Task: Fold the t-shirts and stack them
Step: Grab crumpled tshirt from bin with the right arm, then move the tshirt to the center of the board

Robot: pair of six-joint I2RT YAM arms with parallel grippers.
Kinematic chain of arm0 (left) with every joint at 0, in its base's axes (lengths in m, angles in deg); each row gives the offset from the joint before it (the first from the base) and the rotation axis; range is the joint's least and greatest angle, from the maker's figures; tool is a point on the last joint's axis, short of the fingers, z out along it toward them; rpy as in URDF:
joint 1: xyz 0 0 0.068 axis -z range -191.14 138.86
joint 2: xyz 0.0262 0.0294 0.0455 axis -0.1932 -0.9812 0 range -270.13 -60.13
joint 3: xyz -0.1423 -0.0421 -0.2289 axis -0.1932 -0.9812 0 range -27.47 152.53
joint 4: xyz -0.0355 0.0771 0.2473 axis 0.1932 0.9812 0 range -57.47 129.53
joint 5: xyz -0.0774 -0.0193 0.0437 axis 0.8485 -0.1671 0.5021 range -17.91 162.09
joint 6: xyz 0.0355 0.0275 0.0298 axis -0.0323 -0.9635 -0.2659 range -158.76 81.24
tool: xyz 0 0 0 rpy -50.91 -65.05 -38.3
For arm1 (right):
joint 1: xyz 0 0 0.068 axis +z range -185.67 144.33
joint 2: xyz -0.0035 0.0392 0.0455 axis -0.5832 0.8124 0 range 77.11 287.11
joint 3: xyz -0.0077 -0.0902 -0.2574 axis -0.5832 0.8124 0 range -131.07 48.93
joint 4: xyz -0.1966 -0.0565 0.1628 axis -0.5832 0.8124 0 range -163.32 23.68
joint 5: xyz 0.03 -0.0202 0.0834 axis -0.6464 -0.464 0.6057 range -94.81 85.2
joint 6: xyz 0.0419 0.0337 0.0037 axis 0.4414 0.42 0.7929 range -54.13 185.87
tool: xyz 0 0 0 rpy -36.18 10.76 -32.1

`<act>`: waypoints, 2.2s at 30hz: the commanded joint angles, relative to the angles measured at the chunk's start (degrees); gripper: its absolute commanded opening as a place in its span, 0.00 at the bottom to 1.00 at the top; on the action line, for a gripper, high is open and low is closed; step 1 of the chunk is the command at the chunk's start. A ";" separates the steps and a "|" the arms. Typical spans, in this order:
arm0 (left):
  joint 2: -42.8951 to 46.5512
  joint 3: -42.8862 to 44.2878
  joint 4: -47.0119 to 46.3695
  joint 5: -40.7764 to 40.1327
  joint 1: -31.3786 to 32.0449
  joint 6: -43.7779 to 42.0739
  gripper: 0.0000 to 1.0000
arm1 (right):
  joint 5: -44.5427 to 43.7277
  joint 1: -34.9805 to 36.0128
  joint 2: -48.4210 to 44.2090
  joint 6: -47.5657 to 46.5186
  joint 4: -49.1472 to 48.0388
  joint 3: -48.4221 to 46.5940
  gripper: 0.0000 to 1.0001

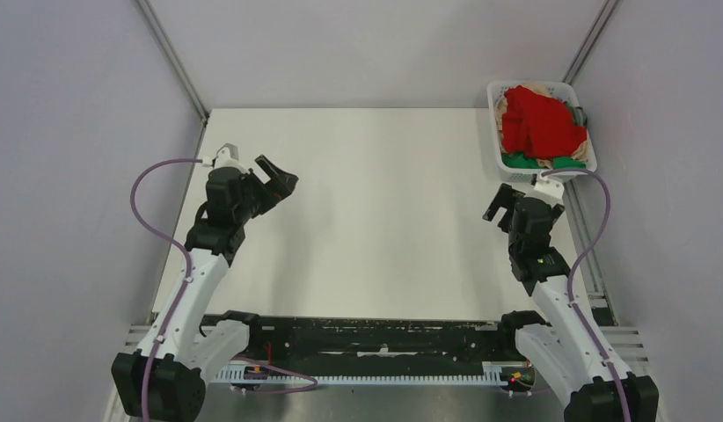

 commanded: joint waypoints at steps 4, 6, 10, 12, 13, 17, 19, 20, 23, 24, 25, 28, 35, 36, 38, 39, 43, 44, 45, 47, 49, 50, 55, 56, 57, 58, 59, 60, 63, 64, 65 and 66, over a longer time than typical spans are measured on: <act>2.28 -0.43 -2.23 0.56 0.23 -2.72 1.00 | 0.53 -0.22 3.92 -4.55 -3.03 -5.64 0.98; 2.21 -0.44 -2.23 0.56 0.23 -2.79 1.00 | -0.67 -0.23 7.76 -5.70 -2.06 -10.13 0.98; 1.62 -0.91 -3.49 0.95 0.23 -2.98 1.00 | -3.21 -2.19 18.20 -8.12 -1.20 -19.07 0.99; 1.40 -1.27 -4.11 1.50 0.23 -3.48 1.00 | -0.78 -4.08 24.80 -10.29 -2.00 -24.08 0.99; 1.37 -1.42 -4.43 1.61 0.23 -3.73 1.00 | 0.74 -5.31 27.68 -10.94 -2.59 -26.91 0.99; 0.87 -2.98 -7.32 1.55 0.23 -3.01 1.00 | 3.45 -10.16 40.69 -12.56 -2.85 -39.00 0.99; 0.29 -3.25 -7.76 2.30 0.23 -3.02 1.00 | 3.82 -11.73 47.13 -13.47 -2.81 -44.70 0.99; 0.06 -3.34 -7.81 2.56 0.23 -3.06 1.00 | 4.57 -12.65 49.89 -13.38 -2.76 -47.95 0.98; -0.15 -3.94 -8.36 2.78 0.23 -3.06 1.00 | 5.13 -13.93 58.00 -14.08 -1.57 -56.21 0.99; -0.09 -4.08 -8.51 2.68 0.23 -3.04 1.00 | 5.00 -13.95 59.97 -15.11 -1.38 -58.61 0.99; -0.19 -4.21 -8.55 2.48 0.23 -2.99 1.00 | 4.80 -14.03 61.81 -15.97 -1.96 -60.24 0.99; -0.44 -4.16 -8.80 2.06 0.23 -3.14 1.00 | 4.66 -14.79 66.01 -17.14 -4.73 -63.83 0.84; -0.08 -4.03 -9.12 2.26 0.27 -3.29 1.00 | 10.12 -15.82 63.79 -16.68 -7.56 -68.11 0.11; 0.08 -4.08 -9.17 2.23 0.23 -3.30 1.00 | 11.15 -15.88 62.46 -16.72 -7.59 -68.15 0.06; 0.38 -4.21 -9.38 2.47 0.23 -3.31 1.00 | 12.62 -15.75 58.69 -16.44 -9.63 -68.09 0.00; 0.47 -4.30 -9.60 2.71 0.23 -3.26 1.00 | 13.29 -15.72 57.01 -16.47 -9.96 -68.12 0.00; 1.36 -5.13 -10.72 3.00 0.27 -2.77 1.00 | 18.34 -14.32 48.96 -20.19 -10.34 -67.41 0.00; 1.44 -5.32 -11.00 3.08 0.25 -2.72 1.00 | 19.40 -13.58 47.09 -21.20 -10.51 -66.74 0.00; 1.54 -5.45 -11.10 3.18 0.24 -2.64 1.00 | 21.09 -12.53 44.97 -22.23 -10.97 -66.05 0.00; 1.62 -5.60 -11.15 3.33 0.25 -2.63 1.00 | 23.94 -10.13 41.55 -23.99 -11.20 -65.05 0.00; 1.67 -5.91 -11.44 3.20 0.23 -2.50 1.00 | 27.72 -7.47 38.25 -24.48 -10.68 -64.07 0.00; 1.64 -6.08 -11.46 2.75 0.23 -2.46 1.00 | 29.86 -5.40 36.74 -24.32 -10.18 -63.69 0.00; 2.27 -6.68 -11.19 2.93 0.23 -2.20 1.00 | 44.47 1.82 32.78 -21.78 -8.17 -62.43 0.00; 2.65 -6.91 -11.06 2.87 0.23 -2.20 1.00 | 47.02 3.24 32.49 -21.59 -6.69 -62.47 0.00; 3.01 -7.10 -10.86 2.52 0.25 -1.96 1.00 | 49.83 4.94 32.22 -21.54 -6.02 -62.29 0.00; 3.35 -7.28 -10.61 1.96 0.23 -1.64 1.00 | 52.19 6.41 31.95 -21.58 -5.56 -61.51 0.00; 3.56 -7.48 -9.89 0.59 0.23 -1.08 1.00 | 53.78 7.40 31.60 -21.92 -4.99 -60.37 0.03; 3.61 -7.59 -9.03 -0.75 0.23 -0.55 1.00 | 55.03 8.03 31.00 -22.38 -4.17 -58.81 0.07; 2.86 -7.79 -7.28 -2.92 0.27 0.42 1.00 | 51.97 8.20 28.23 -22.82 -3.81 -48.18 0.24; 2.43 -7.97 -7.15 -2.75 0.23 0.65 1.00 | 48.35 8.22 27.22 -21.88 -4.48 -44.07 0.28; 2.00 -8.11 -7.07 -2.52 0.23 1.09 1.00 | 43.60 8.20 26.74 -20.97 -4.79 -39.04 0.34; 1.51 -8.15 -6.97 -2.03 0.23 1.34 1.00 | 39.05 8.20 26.68 -19.53 -4.51 -35.51 0.43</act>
